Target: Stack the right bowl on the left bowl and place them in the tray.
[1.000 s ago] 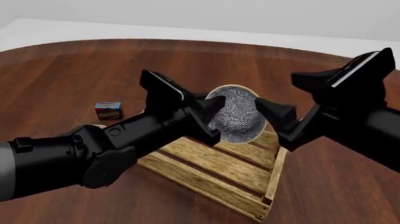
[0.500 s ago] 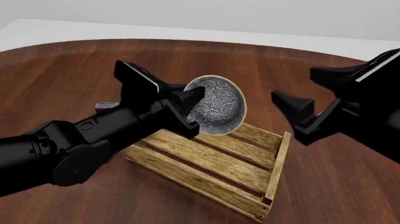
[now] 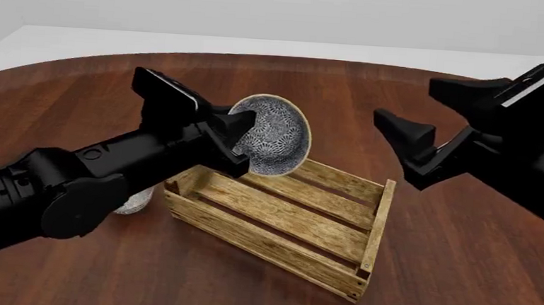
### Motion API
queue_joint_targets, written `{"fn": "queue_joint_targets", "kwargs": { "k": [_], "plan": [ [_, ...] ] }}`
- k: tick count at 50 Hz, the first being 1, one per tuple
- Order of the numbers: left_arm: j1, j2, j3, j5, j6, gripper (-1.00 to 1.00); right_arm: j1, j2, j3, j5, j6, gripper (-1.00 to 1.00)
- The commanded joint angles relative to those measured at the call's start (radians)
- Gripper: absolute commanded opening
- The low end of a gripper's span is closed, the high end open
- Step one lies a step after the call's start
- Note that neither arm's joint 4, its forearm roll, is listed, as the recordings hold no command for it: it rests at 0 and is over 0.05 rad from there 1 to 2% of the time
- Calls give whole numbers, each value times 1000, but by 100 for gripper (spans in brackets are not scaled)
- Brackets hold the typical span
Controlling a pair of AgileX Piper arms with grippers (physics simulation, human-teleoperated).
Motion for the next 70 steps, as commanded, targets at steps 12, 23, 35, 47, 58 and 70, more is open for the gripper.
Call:
{"fn": "queue_joint_targets", "kwargs": {
  "k": [12,23,35,47,58,70],
  "plan": [
    [80,-58,-83,252,-18,-100,13,-42,62,-116,-7,100],
    [149,-100,-139,394,-65,-100,28,-62,94,-163,-4,100],
    [199,-128,-130,468,-138,-100,15,-94,106,-203,-18,100],
    [262,-154,-106,499,-157,-100,28,-115,113,-213,-34,100],
    [358,-189,-83,516,-139,-100,34,-134,111,-209,-32,100],
    [431,-179,-58,516,-129,-100,30,-144,109,-203,-33,100]
  ]
}}
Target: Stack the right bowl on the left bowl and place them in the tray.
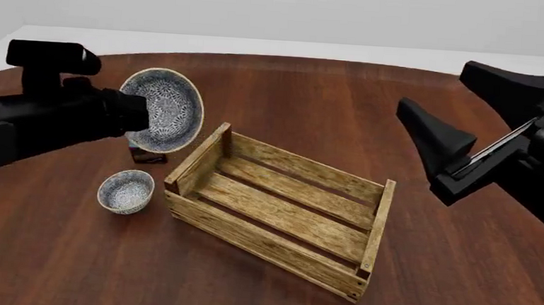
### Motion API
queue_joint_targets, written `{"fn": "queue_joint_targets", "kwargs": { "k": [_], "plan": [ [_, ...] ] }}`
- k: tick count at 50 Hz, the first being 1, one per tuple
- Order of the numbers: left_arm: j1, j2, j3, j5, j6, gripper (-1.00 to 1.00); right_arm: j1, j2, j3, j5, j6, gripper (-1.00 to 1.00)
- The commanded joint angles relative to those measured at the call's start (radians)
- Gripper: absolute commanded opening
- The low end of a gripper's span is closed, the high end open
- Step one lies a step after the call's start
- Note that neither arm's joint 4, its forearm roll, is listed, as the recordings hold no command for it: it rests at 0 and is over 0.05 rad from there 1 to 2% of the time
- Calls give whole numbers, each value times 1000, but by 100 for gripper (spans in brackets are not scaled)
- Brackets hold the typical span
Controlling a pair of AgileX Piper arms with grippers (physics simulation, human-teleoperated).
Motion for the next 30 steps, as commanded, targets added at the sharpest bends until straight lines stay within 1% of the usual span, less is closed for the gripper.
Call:
{"fn": "queue_joint_targets", "kwargs": {
  "k": [1,11,16,30],
  "plan": [
    [80,0,24,2,8,-100,-1,-13,0,3,-2,100],
    [144,11,67,-16,-7,-100,-10,-13,0,-3,-4,100],
    [158,14,84,-22,-25,-100,-11,-4,3,-13,-5,100],
    [242,18,161,-80,-69,-100,-16,-1,5,-18,-7,100]
  ]
}}
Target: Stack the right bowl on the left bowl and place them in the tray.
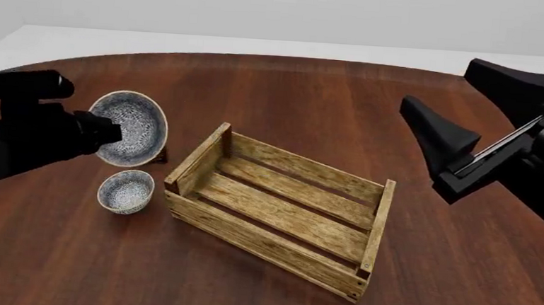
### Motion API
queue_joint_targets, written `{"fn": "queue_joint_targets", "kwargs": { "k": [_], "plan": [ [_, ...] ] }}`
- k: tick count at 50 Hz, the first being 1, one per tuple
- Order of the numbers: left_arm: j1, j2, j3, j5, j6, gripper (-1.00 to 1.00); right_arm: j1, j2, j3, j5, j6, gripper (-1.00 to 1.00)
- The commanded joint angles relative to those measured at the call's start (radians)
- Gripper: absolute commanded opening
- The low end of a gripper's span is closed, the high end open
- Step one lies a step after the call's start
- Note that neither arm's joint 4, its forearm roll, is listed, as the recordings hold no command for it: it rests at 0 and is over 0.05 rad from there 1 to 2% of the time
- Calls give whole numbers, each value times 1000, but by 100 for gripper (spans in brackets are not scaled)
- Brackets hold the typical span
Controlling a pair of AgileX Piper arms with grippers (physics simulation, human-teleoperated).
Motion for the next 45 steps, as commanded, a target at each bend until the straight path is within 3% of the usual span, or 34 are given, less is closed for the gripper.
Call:
{"fn": "queue_joint_targets", "kwargs": {
  "k": [1,17,45],
  "plan": [
    [63,2,49,-40,-30,-100,-5,3,2,-6,-1,100],
    [108,21,104,-101,-74,-100,-4,11,6,-12,-3,100],
    [153,234,153,-308,-213,-100,-1,45,8,-28,-8,100]
  ]
}}
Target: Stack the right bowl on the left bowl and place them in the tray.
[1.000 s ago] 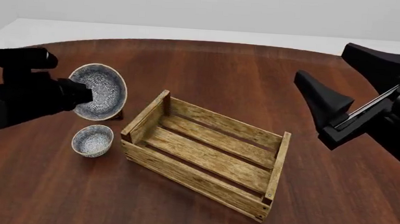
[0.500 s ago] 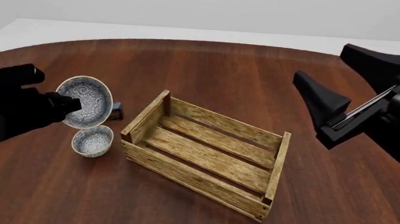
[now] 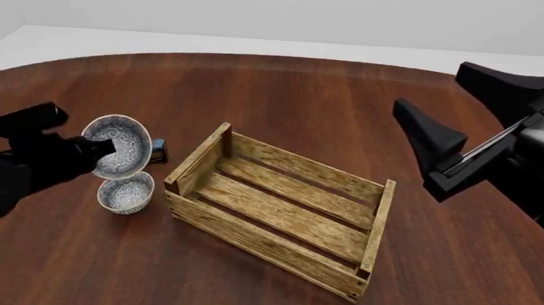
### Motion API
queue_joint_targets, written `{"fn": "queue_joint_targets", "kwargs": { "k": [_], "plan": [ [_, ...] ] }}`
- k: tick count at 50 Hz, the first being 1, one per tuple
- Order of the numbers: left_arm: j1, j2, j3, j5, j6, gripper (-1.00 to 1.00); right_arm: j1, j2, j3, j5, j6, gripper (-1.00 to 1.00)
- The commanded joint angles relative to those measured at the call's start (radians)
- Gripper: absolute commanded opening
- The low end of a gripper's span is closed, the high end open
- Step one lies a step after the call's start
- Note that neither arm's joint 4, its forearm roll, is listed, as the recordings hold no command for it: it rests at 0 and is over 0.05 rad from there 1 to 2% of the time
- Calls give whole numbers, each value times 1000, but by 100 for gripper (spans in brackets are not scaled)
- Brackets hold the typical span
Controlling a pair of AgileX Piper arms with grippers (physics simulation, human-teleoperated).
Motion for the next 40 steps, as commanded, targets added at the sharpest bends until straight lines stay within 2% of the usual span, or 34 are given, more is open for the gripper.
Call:
{"fn": "queue_joint_targets", "kwargs": {
  "k": [1,16,40],
  "plan": [
    [22,74,26,-87,-45,-100,1,19,1,-9,-3,100],
    [42,189,57,-189,-82,-100,8,23,1,-8,-2,100],
    [70,288,68,-272,-104,-100,13,-5,2,8,-1,100]
  ]
}}
